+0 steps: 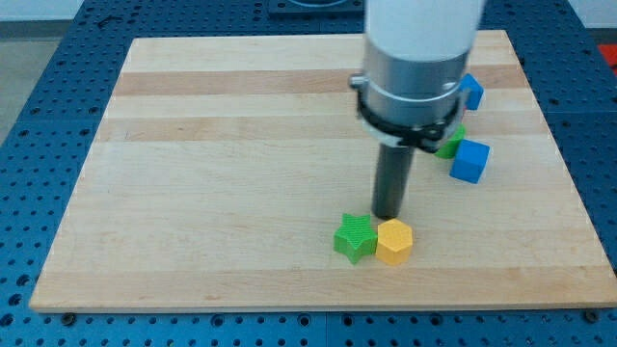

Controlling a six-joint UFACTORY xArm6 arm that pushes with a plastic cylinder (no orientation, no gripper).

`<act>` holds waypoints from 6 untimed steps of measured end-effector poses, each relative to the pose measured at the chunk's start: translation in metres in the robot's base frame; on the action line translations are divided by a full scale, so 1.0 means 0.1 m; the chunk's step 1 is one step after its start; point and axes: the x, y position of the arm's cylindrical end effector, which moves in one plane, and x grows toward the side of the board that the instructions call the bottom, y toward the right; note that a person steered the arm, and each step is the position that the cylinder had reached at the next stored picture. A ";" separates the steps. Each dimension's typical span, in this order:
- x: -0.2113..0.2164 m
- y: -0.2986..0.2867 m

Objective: Separate the yellow hexagon and the green star

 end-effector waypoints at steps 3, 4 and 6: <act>0.27 -1.22; 0.65 -1.16; 0.54 -0.28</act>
